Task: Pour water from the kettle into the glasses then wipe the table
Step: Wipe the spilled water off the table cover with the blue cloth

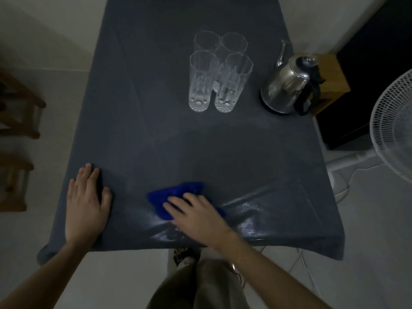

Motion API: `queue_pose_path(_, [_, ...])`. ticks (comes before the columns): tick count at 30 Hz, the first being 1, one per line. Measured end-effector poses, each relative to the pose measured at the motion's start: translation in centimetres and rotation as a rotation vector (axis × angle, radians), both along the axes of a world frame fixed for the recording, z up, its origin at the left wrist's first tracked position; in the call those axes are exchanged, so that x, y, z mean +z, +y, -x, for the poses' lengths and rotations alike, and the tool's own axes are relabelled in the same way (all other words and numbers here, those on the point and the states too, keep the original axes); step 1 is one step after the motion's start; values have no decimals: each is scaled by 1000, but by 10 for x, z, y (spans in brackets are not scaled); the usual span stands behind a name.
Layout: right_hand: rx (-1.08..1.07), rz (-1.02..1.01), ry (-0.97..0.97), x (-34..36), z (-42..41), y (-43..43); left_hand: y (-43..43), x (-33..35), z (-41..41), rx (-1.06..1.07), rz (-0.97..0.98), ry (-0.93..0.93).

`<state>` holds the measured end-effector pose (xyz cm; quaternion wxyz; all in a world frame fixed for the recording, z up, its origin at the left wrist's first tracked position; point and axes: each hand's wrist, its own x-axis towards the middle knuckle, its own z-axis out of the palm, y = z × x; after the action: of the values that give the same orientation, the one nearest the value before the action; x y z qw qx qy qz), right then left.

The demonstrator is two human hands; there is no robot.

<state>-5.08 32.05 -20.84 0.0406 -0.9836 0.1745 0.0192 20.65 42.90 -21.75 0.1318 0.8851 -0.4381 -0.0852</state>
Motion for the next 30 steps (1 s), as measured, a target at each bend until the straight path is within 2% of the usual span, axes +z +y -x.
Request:
queue_pose_path(3, [-74, 94, 21, -1, 84, -41, -1, 1, 2, 3, 7, -5])
queue_pose_path(7, [-627, 94, -10, 12, 188, -100, 0, 1, 0, 4, 6, -8])
queue_pose_path(9, [-797, 70, -37, 19, 207, -110, 0, 0, 0, -2, 6, -7])
queue_pose_path(12, [-855, 10, -181, 16, 182, -103, 0, 0, 0, -6, 5, -10])
queue_pose_path(15, [-804, -19, -269, 6, 130, -78, -1, 0, 0, -3, 2, -6])
queue_pose_path(17, [-689, -44, -289, 5, 86, -55, -1, 0, -1, -1, 4, -8])
queue_pose_path(19, [-479, -80, -298, 8, 39, -28, -1, 0, 0, -3, 3, -14])
queue_pose_path(23, [29, -217, -196, 7, -19, 22, -2, 0, 1, 13, 4, -18])
queue_pose_path(25, [94, -263, -201, 4, -14, 27, -3, 0, 1, 11, 22, -23])
queue_pose_path(27, [103, -219, -179, 3, 11, 15, -3, 0, 2, 10, 32, -24])
queue_pose_path(30, [7, -128, -173, 1, 70, -23, -2, 0, 2, 2, 48, -21])
